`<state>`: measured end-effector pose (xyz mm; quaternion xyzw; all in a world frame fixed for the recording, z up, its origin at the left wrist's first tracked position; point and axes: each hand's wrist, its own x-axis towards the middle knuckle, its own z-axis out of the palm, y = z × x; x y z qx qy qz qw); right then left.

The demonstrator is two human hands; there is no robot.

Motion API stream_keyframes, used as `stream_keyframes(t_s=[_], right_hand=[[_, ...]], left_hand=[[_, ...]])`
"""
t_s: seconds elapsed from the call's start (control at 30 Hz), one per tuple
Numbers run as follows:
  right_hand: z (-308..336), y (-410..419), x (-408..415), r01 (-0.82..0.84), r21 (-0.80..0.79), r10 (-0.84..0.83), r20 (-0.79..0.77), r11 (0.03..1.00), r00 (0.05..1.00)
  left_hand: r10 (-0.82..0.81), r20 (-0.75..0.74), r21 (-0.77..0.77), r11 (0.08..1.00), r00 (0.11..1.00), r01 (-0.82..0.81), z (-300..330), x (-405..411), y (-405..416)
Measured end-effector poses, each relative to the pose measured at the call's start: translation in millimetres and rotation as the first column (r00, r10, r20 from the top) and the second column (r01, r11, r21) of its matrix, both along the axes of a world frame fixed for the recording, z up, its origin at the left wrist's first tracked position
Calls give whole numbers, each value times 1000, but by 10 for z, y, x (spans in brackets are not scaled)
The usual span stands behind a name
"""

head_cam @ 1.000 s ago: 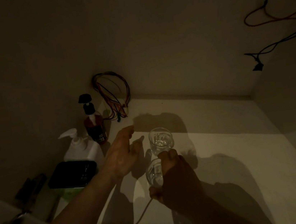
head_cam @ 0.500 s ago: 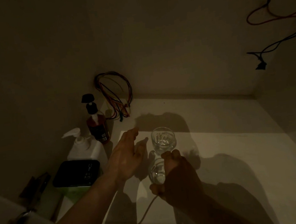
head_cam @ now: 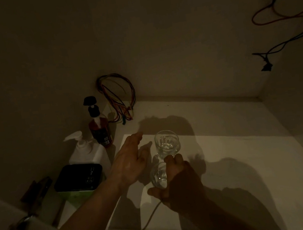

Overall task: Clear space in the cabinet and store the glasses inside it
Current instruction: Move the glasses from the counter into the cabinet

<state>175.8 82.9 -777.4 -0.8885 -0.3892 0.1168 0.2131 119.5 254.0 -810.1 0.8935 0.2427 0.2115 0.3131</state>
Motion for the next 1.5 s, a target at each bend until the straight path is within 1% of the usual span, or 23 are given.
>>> stream_keyframes(t_s=[0.23,0.33,0.5,0.57,0.67,0.77,0.83,0.9,1.07,1.2,1.3,1.43,1.5], right_hand=[[62,-120,-3,-7,26,7,20,1000,1000],[125,-203,10,-6,-27,7,60,1000,998],[286,-360,45,28,-55,-24,68,998,997],[345,-423,61,9,-106,-1,71,994,997],[428,-511,88,-5,-215,23,86,977,996],[536,-574,120,-6,-323,30,68,946,997],[654,-632,158,-16,-392,41,55,920,998],[789,-680,202,-29,-428,56,51,904,997],[1245,-822,245,-34,-454,31,-14,891,999],[1858,-952,156,-40,-484,1,-81,874,997],[2413,-1035,46,-84,-530,5,-149,844,989],[3220,-1165,-174,-199,-596,16,-297,778,955],[3637,-1253,-338,-236,-612,15,-344,755,939]], left_hand=[[8,8,-23,1000,1000,-7,112,-27,-51],[7,-5,-35,999,1000,-7,180,-54,-103],[-24,-34,13,1000,999,25,340,-69,-212],[-41,-72,41,998,997,44,415,-54,-259],[-61,-159,70,995,985,73,546,-52,-335],[-79,-256,114,987,964,111,712,-91,-438],[-80,-354,147,979,932,140,845,-102,-520],[-75,-447,159,974,892,161,988,-98,-593],[-90,-513,135,974,854,184,1442,-146,-825],[-111,-609,102,971,785,217,1989,-313,-1042],[-132,-689,51,972,713,230,2451,-477,-1220],[-201,-774,-102,975,601,195,3169,-713,-1456],[-261,-812,-173,962,523,212,3576,-842,-1576]])
